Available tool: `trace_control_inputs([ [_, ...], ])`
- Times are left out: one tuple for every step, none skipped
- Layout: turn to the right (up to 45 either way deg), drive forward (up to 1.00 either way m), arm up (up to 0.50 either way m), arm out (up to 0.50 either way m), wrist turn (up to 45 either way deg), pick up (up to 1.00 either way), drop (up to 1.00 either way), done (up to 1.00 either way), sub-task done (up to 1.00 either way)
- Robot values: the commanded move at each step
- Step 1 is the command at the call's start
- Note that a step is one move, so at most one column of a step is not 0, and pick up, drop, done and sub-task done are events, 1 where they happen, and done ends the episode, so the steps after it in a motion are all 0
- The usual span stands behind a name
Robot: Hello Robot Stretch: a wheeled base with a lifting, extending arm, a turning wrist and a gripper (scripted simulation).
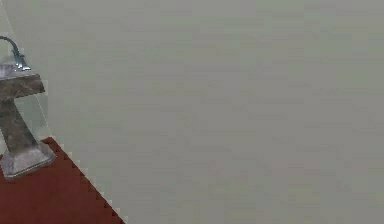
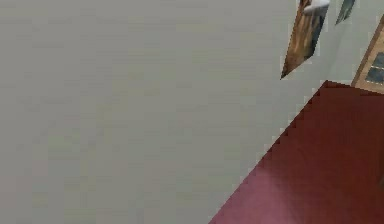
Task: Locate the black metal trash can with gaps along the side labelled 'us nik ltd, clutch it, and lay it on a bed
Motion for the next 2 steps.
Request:
trace_control_inputs([
  [-45.0,0.00,0.00,0.00,0.0,0.00,0.00,0.00,0.00],
  [-27.0,0.00,0.00,0.00,0.0,0.00,0.00,0.00,0.00],
])
